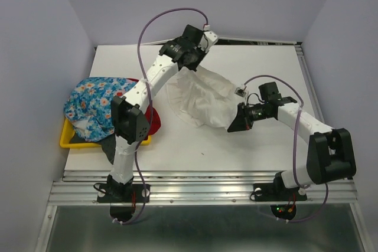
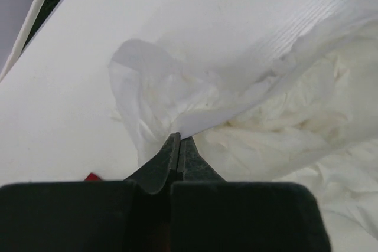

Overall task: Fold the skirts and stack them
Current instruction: Flatten the skirt out

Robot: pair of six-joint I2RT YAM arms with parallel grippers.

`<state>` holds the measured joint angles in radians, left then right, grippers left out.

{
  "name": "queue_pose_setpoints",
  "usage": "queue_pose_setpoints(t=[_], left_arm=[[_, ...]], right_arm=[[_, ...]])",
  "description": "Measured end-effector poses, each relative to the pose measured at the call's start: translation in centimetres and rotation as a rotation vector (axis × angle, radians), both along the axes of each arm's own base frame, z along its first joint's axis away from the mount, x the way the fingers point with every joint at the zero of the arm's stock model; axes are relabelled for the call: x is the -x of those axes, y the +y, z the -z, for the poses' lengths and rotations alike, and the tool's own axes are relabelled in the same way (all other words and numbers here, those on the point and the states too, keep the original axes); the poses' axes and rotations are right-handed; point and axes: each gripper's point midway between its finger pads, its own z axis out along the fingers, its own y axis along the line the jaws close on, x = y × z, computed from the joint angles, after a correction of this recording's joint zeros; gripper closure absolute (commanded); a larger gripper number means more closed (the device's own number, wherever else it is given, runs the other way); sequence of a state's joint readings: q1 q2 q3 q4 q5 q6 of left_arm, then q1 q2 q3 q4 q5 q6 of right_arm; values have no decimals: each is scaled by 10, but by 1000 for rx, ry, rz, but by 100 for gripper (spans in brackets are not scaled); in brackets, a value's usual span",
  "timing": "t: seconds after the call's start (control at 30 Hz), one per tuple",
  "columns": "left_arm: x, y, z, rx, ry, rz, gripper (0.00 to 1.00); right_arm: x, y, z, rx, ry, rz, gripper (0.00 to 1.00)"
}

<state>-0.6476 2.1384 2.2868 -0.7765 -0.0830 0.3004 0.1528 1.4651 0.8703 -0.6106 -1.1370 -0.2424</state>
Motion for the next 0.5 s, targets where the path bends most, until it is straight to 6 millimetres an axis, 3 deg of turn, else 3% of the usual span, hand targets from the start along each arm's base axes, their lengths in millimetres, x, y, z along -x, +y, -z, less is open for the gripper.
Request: queue_pose_setpoints(t=[0.07, 0.17, 0.2, 0.3, 0.37, 0.5], left_arm=[[1, 19, 5, 38, 44, -34, 100], [13, 37, 32, 71, 155, -55, 100], [23, 43, 50, 72, 214, -56, 100], [45, 48, 89, 71, 336, -47, 100], [60, 50, 111, 69, 412, -38, 100], [69, 48, 120, 95, 452, -15, 100]], right_arm=[[3, 7, -4, 34, -82, -32, 99], [5, 14, 1, 109, -192, -79, 99], [4, 12, 6, 142, -209, -87, 93], [-2, -1, 19, 245, -239, -98, 81], [-7, -10, 24, 319, -252, -93, 80], [-25, -21, 20, 390, -265, -25, 78]])
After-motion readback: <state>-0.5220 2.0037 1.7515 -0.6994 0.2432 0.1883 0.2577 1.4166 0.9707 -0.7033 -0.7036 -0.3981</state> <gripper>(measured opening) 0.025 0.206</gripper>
